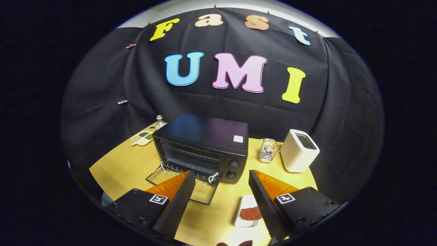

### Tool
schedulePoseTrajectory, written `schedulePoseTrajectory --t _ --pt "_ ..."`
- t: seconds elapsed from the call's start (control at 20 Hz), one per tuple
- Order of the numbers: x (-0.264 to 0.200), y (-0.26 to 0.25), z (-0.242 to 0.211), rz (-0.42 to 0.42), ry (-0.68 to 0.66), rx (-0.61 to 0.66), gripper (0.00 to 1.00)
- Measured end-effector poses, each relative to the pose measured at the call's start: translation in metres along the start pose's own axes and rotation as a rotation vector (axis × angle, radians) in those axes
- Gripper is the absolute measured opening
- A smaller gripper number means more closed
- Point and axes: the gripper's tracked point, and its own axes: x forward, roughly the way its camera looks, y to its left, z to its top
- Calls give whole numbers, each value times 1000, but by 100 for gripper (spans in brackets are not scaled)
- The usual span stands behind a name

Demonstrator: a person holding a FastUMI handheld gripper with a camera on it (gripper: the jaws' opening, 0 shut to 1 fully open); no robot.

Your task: Open the toaster oven, put the food inside, and close the toaster oven door.

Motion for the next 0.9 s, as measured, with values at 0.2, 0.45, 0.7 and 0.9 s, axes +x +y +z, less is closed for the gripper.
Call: schedulePoseTrajectory --t 0.2,0.45,0.7,0.9 --pt "-5 -60 -26 9 108 15 98" --pt "11 -114 -90 132 330 98 98" --pt "37 -135 -151 249 534 157 98" --pt "57 -134 -179 343 641 226 90"
